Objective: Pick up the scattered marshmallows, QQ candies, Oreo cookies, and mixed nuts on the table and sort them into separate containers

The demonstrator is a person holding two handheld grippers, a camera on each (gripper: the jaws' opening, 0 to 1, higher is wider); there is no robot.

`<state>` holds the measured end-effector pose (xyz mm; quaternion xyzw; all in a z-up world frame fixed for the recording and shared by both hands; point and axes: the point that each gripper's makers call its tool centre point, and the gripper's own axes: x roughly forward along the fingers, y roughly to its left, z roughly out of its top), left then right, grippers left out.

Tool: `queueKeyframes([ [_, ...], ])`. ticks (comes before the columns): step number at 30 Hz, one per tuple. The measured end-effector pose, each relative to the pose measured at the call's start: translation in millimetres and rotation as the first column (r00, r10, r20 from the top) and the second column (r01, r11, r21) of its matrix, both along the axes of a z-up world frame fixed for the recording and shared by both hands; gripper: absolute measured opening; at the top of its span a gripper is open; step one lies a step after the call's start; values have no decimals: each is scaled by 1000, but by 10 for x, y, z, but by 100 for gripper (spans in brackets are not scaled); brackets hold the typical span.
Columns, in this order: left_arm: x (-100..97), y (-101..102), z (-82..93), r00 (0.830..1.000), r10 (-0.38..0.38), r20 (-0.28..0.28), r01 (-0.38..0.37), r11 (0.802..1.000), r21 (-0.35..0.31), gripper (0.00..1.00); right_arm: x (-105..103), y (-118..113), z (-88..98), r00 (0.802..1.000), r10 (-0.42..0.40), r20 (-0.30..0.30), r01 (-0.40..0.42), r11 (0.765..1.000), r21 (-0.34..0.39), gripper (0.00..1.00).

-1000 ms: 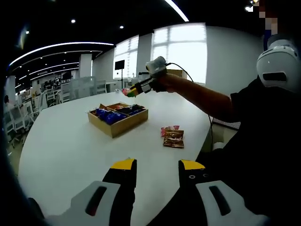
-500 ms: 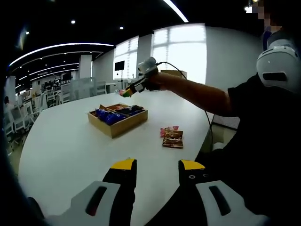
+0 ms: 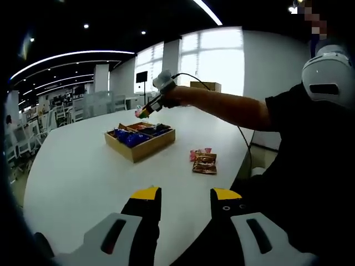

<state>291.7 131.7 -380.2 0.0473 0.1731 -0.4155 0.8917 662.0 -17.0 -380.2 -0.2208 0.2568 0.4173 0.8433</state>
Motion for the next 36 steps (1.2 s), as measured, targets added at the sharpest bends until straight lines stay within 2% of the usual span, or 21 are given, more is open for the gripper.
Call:
queueKeyframes([
  [3, 2, -1, -11, 1000, 1, -3, -1, 1000, 2, 40, 74, -6, -98, 1000, -7, -27, 6, 999, -33, 20],
  [9, 3, 0, -19, 1000, 0, -6, 0, 1000, 0, 40, 124, 49, -170, 999, 4, -38, -6, 998, -63, 20],
  [12, 20, 17, -26, 1000, 4, -9, -4, 1000, 2, 40, 61, 75, -235, 999, 6, -32, -9, 995, -96, 20],
  [17, 9, 22, -21, 1000, 3, -7, -3, 1000, -1, 40, 91, 71, -253, 1000, 2, -17, -4, 993, -117, 22],
  [23, 15, 76, -43, 1000, 21, -13, -21, 1000, -4, 40, 67, 59, -196, 1000, -6, -21, 4, 996, -88, 22],
  [31, -9, 6, -53, 1000, 4, -12, -4, 1000, -6, 40, 153, 4, -56, 1000, -14, 0, 14, 997, -77, 22],
  [36, -21, 4, -39, 1000, 7, -9, -7, 1000, -3, 40, 74, -11, -7, 1000, -6, 7, 7, 998, -64, 22],
])
